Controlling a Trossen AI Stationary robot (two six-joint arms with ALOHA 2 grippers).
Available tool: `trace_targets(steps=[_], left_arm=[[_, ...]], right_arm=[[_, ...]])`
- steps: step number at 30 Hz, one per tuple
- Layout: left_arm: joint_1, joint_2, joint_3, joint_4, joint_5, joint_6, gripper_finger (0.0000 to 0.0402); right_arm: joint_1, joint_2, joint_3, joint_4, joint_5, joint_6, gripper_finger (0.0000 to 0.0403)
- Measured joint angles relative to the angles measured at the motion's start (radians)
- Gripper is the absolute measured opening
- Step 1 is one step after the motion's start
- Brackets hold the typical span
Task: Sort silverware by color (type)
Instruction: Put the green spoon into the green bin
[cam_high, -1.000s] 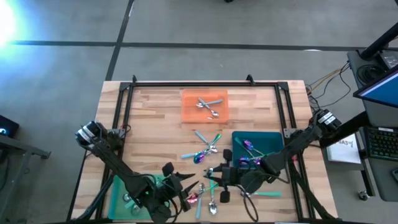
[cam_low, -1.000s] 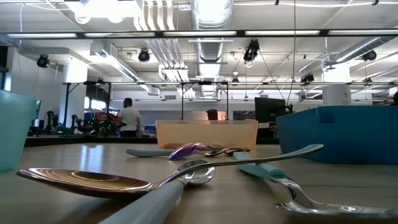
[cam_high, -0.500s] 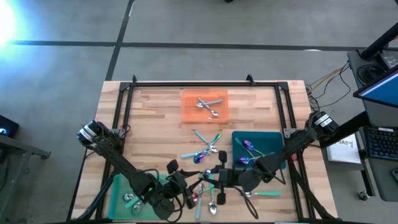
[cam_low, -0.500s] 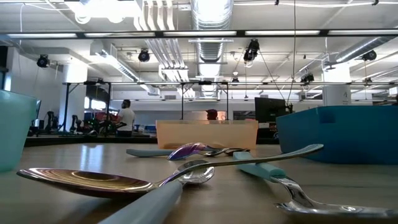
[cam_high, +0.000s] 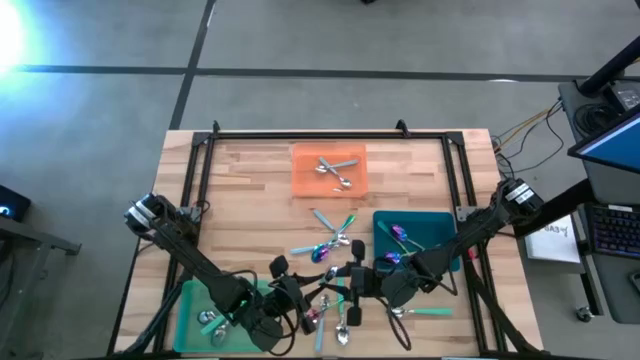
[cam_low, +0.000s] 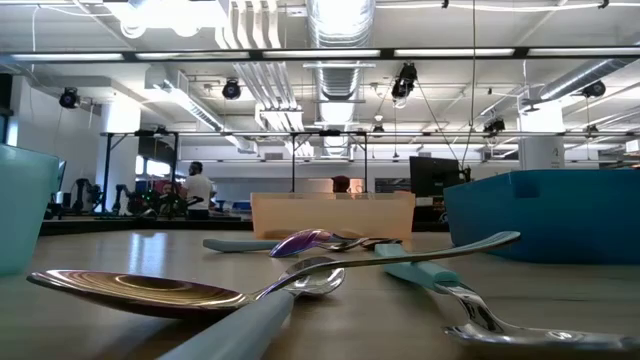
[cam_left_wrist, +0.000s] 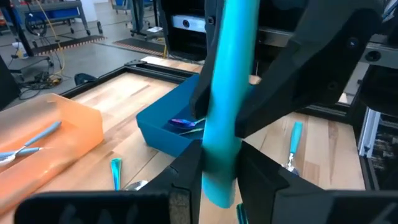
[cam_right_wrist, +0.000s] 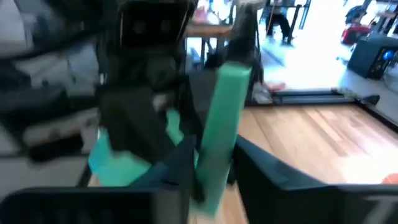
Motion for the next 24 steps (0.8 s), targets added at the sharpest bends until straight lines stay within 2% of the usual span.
trace_targets(steps=[3,6,11,15,19,21,24], left_arm=[[-0.002,-0.008,0.000,-0.016,-0.009,-0.003,0.0023],[-0.004,-0.017,0.000,-0.022,-0.015,-0.003,0.0023],[-0.022,-0.042,0.000,-0.115,0.024,-0.041,0.0023],[-0.054,-0.077,0.000,-0.290,0.128,-0.183,0.0023],[-0.106,-0.126,0.000,-0.507,0.304,-0.402,0.0023],[-0.133,-0.151,0.000,-0.598,0.410,-0.520,0.0023],[-0.174,-0.169,0.000,-0.710,0.578,-0.688,0.0023]], right_arm=[[0.004,-0.027,0.000,-0.060,-0.007,0.029,0.0150],[0.007,-0.067,0.000,-0.135,-0.013,0.088,0.0198],[0.027,-0.130,0.000,-0.349,-0.034,0.257,0.0224],[0.045,-0.165,0.000,-0.564,-0.192,0.486,0.0221],[0.075,-0.168,0.000,-0.738,-0.394,0.694,0.0212],[0.097,-0.163,0.000,-0.805,-0.451,0.779,0.0207],[0.129,-0.151,0.000,-0.903,-0.481,0.892,0.0201]])
